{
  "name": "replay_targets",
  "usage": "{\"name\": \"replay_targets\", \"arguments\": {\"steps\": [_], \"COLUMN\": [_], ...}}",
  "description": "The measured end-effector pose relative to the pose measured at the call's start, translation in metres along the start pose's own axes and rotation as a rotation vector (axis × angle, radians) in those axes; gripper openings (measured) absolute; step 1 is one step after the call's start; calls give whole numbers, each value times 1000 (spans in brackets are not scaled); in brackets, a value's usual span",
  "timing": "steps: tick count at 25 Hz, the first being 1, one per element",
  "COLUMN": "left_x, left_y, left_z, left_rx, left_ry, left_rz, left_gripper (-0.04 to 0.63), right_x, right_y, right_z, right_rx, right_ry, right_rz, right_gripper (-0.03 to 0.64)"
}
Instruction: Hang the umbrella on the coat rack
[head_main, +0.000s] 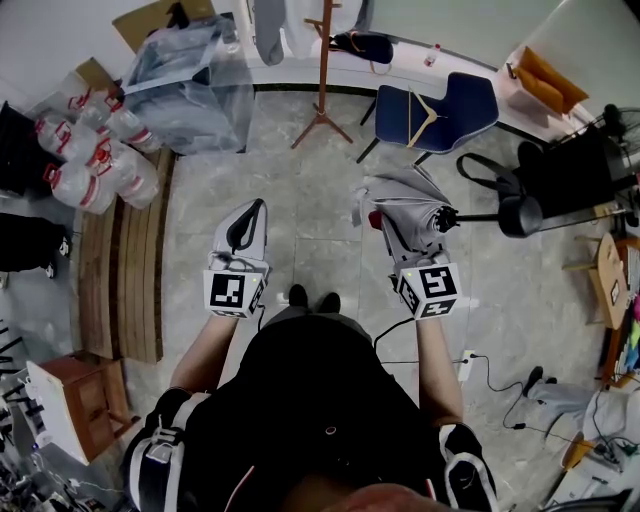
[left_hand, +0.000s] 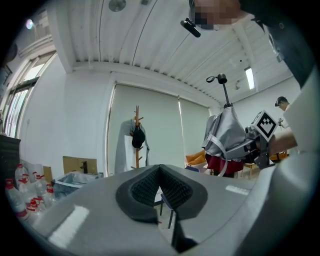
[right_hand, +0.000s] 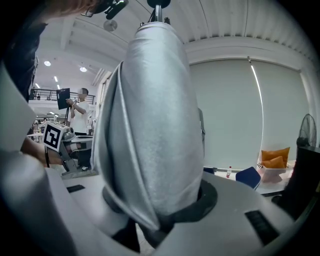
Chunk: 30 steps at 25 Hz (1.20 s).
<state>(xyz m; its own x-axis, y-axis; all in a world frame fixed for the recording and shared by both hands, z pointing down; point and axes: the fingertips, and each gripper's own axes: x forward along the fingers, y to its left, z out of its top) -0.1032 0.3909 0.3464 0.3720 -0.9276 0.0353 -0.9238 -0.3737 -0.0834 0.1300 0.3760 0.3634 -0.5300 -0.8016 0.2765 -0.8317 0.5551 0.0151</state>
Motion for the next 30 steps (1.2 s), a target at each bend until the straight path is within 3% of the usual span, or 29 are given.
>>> {"name": "replay_targets", "arguments": {"steps": [10, 16, 30], "left_x": [2, 14, 148], "left_y": [17, 28, 45], "left_z": [-8, -12, -16], "left_rx": [7, 6, 8], "left_ry": [-1, 2, 36], "left_rz": [-67, -76, -29], "left_gripper": [0, 0, 0], "right_x": [22, 43, 157], "right_y": [-14, -23, -133], "right_z": [15, 15, 29], "right_rx": [-6, -3, -23], "right_ry": [1, 16, 26], "right_rz": [-65, -60, 29], "right_gripper": [156, 156, 155]}}
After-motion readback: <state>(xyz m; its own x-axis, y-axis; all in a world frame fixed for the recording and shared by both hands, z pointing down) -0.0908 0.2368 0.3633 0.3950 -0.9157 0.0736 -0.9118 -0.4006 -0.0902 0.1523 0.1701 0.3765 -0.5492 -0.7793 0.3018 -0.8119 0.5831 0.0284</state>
